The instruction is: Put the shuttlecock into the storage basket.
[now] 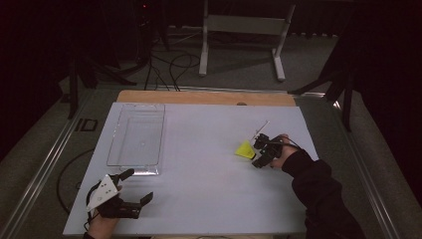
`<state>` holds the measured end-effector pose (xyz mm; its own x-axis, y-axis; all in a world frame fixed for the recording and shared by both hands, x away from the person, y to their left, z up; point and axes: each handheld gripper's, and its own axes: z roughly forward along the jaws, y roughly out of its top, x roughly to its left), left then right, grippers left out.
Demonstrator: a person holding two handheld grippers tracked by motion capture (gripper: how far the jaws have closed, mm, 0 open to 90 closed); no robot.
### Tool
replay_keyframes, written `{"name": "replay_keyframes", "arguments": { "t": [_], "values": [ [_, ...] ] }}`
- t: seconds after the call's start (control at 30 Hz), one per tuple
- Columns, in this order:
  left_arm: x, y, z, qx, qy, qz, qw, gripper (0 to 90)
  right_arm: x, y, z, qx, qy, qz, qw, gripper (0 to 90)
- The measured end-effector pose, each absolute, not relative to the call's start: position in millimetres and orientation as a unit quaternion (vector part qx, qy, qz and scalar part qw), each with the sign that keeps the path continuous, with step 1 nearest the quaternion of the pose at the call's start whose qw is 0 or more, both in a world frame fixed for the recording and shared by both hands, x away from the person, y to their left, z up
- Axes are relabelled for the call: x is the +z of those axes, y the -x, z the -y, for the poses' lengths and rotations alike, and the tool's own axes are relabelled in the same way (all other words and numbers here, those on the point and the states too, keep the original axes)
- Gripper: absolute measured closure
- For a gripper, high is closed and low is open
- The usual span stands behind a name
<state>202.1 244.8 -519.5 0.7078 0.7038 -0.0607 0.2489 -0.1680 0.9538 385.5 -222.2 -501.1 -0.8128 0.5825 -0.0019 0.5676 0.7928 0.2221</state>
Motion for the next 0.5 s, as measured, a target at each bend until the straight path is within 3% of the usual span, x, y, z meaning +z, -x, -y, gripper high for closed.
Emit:
{"name": "replay_keyframes", "arguments": {
  "t": [0.23,0.3,0.5],
  "values": [
    [-519.6,-202.1,-244.7,0.203,-0.737,-0.323,0.558,0.4,-506.1,-389.5,218.2,0.092,-0.308,-0.946,0.033,47.1],
    [-519.6,-202.1,-244.7,0.203,-0.738,-0.322,0.558,0.4,-508.6,-393.0,216.3,0.081,-0.304,-0.948,0.042,53.3],
    [-519.8,-202.3,-244.6,0.202,-0.739,-0.321,0.557,0.4,-510.3,-396.7,214.5,0.081,-0.296,-0.951,0.039,58.8]
  ]
}}
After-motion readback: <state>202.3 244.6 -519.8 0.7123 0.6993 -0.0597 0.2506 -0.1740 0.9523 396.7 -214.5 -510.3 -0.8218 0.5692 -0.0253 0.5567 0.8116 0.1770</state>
